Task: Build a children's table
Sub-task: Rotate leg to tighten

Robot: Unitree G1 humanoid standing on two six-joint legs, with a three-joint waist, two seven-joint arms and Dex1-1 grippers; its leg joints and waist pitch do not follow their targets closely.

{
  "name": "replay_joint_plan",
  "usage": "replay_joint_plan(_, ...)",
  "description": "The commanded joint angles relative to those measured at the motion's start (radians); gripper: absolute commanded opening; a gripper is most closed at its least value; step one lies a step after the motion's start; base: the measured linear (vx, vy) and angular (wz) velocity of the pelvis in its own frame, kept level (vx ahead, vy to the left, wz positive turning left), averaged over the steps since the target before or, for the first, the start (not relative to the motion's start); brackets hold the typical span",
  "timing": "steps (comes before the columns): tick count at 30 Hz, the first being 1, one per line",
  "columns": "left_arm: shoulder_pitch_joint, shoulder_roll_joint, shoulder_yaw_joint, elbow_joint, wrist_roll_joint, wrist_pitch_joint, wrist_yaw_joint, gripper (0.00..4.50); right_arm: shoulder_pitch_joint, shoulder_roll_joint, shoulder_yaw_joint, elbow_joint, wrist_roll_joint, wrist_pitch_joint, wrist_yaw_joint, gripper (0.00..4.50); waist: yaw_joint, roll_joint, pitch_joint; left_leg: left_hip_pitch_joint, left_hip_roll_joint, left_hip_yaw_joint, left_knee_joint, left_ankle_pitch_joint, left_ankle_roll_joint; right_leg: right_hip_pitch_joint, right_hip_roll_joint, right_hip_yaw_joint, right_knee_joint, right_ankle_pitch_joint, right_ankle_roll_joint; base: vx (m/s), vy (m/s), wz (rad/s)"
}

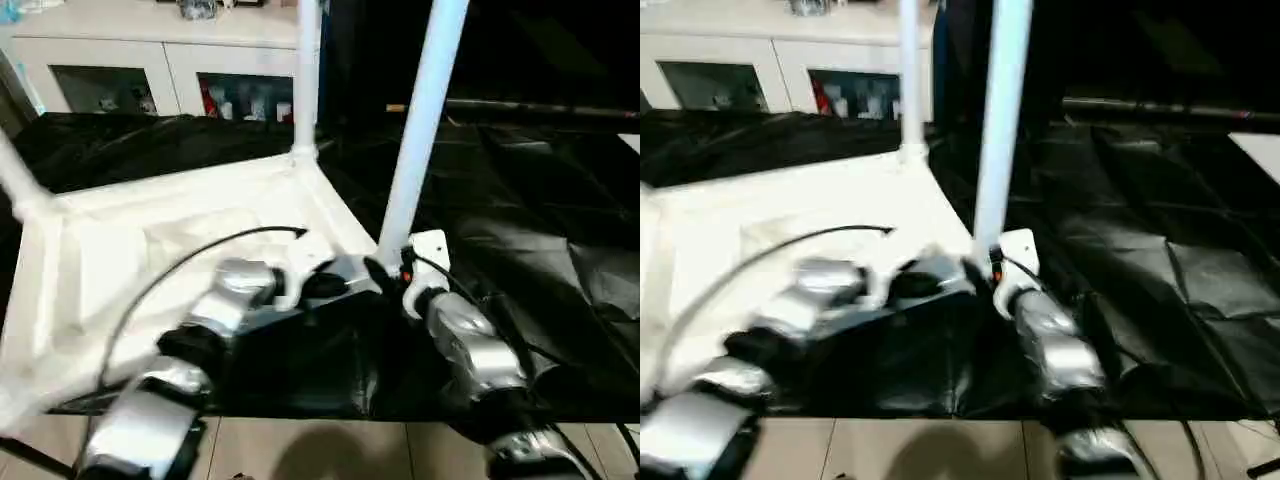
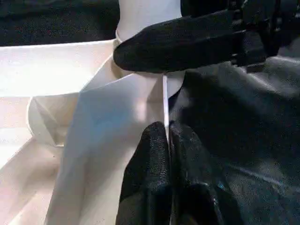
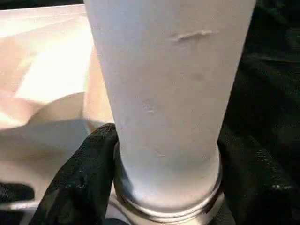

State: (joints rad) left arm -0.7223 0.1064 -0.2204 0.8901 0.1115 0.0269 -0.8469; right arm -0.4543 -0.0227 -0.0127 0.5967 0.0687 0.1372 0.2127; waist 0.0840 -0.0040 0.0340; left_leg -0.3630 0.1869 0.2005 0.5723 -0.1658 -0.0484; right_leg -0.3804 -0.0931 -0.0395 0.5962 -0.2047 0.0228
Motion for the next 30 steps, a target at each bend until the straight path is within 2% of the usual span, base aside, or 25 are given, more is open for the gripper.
replay_joint_plan(1,-0.012,-0.053,-0.01,0.042,-0.005,-0.004,0.069,0.0,0.001,0.059,0.058,0.039,-0.004,0.009,0.015,2.77,-0.013,-0.002,-0.038,0.03,0.041,-0.037,-0.085,-0.473,-0.054,0.0,-0.057,0.032,-0.106,-0.473,-0.125,0.0,0.0,0.0)
replay_joint_plan(2,-0.012,-0.049,-0.007,0.037,-0.008,-0.007,0.058,0.0,0.0,0.061,0.055,0.032,0.006,0.001,0.034,2.77,-0.012,0.0,-0.042,0.023,0.042,-0.036,-0.089,-0.441,-0.049,0.007,-0.055,0.033,-0.1,-0.41,-0.131,0.0,0.0,0.0)
replay_joint_plan(3,-0.011,-0.043,-0.003,0.029,-0.014,-0.012,0.039,0.0,0.002,0.061,0.053,0.018,0.021,-0.008,0.067,3.11,-0.01,0.004,-0.044,0.022,0.043,-0.035,-0.089,-0.424,-0.047,0.008,-0.054,0.034,-0.096,-0.371,-0.138,0.0,0.0,0.0)
replay_joint_plan(4,-0.009,-0.031,0.001,0.02,-0.021,-0.023,0.009,0.0,0.005,0.052,0.053,-0.004,0.036,-0.021,0.116,3.32,-0.01,0.001,-0.043,0.018,0.042,-0.032,-0.088,-0.406,-0.039,0.009,-0.052,0.035,-0.093,-0.318,-0.152,0.0,0.0,0.0)
replay_joint_plan(6,-0.006,-0.016,-0.001,0.013,-0.022,-0.04,-0.023,0.0,0.007,0.036,0.054,-0.02,0.038,-0.029,0.148,3.46,-0.008,-0.002,-0.045,0.013,0.04,-0.028,-0.084,-0.377,-0.018,0.014,-0.055,0.036,-0.09,-0.295,-0.165,0.0,0.0,0.0)
replay_joint_plan(9,0.006,0.015,0.0,-0.008,-0.037,-0.065,-0.093,0.0,0.008,-0.007,0.054,-0.053,0.058,-0.004,0.227,3.68,-0.006,-0.003,-0.045,0.01,0.041,-0.027,-0.082,-0.355,-0.004,0.017,-0.056,0.036,-0.088,-0.285,-0.173,0.0,0.0,0.0)
replay_joint_plan(10,0.015,0.028,0.0,-0.025,-0.049,-0.077,-0.134,0.0,0.013,-0.035,0.065,-0.074,0.065,0.011,0.273,3.81,-0.004,-0.002,-0.048,0.01,0.042,-0.025,-0.08,-0.333,0.001,0.019,-0.056,0.036,-0.084,-0.252,-0.184,0.0,0.0,0.0)
replay_joint_plan(11,0.022,0.04,0.0,-0.039,-0.057,-0.074,-0.164,0.0,0.02,-0.065,0.077,-0.096,0.075,0.027,0.327,3.81,-0.003,-0.008,-0.048,0.008,0.041,-0.022,-0.078,-0.305,0.016,0.023,-0.054,0.035,-0.082,-0.223,-0.191,0.0,0.0,0.0)
replay_joint_plan(13,0.035,0.075,-0.005,-0.061,-0.074,-0.093,-0.245,0.0,0.041,-0.147,0.112,-0.156,0.101,0.046,0.48,3.81,0.002,-0.012,-0.05,0.005,0.043,-0.019,-0.072,-0.26,0.041,0.027,-0.055,0.034,-0.076,-0.179,-0.199,0.0,0.0,0.0)
replay_joint_plan(15,0.041,0.099,-0.007,-0.069,-0.079,-0.096,-0.293,0.0,0.052,-0.204,0.128,-0.185,0.11,0.057,0.58,3.81,0.009,-0.007,-0.053,0.004,0.044,-0.016,-0.065,-0.196,0.064,0.03,-0.051,0.03,-0.064,-0.084,-0.226,0.03,-0.015,0.01)
replay_joint_plan(16,0.044,0.107,-0.005,-0.071,-0.084,-0.103,-0.313,0.0,0.055,-0.225,0.133,-0.192,0.112,0.057,0.618,3.81,0.009,-0.006,-0.052,0.001,0.046,-0.016,-0.066,-0.187,0.067,0.03,-0.05,0.03,-0.062,-0.069,-0.233,0.0,0.0,0.0)
replay_joint_plan(19,0.056,0.134,-0.001,-0.099,-0.116,-0.079,-0.387,0.0,0.056,-0.293,0.134,-0.202,0.115,0.058,0.731,3.81,0.012,-0.005,-0.057,0.003,0.047,-0.014,-0.06,-0.156,0.073,0.034,-0.048,0.025,-0.048,0.001,-0.269,0.0,0.0,0.0)
replay_joint_plan(21,0.063,0.146,0.0,-0.12,-0.132,-0.058,-0.419,0.0,0.052,-0.317,0.138,-0.204,0.121,0.068,0.765,3.81,0.013,-0.004,-0.058,0.002,0.048,-0.011,-0.055,-0.135,0.094,0.032,-0.048,0.024,-0.043,0.05,-0.292,0.0,0.0,0.0)
replay_joint_plan(25,0.084,0.17,-0.005,-0.164,-0.158,-0.023,-0.487,0.0,0.047,-0.359,0.161,-0.212,0.127,0.08,0.817,3.81,0.018,-0.01,-0.059,-0.003,0.048,-0.01,-0.05,-0.12,0.106,0.029,-0.048,0.024,-0.038,0.058,-0.299,0.0,0.0,0.0)
replay_joint_plan(28,0.094,0.178,-0.003,-0.174,-0.161,-0.02,-0.499,0.0,0.046,-0.357,0.17,-0.21,0.118,0.077,0.835,3.81,0.019,-0.012,-0.053,-0.002,0.048,-0.009,-0.053,-0.174,0.09,0.024,-0.051,0.026,-0.05,-0.052,-0.283,0.0,0.0,0.0)
replay_joint_plan(30,0.095,0.181,-0.002,-0.175,-0.159,-0.02,-0.501,0.0,0.044,-0.349,0.168,-0.206,0.116,0.077,0.838,3.67,0.02,-0.01,-0.051,0.0,0.05,-0.011,-0.058,-0.203,0.065,0.021,-0.053,0.028,-0.056,-0.124,-0.264,0.0,0.0,0.0)
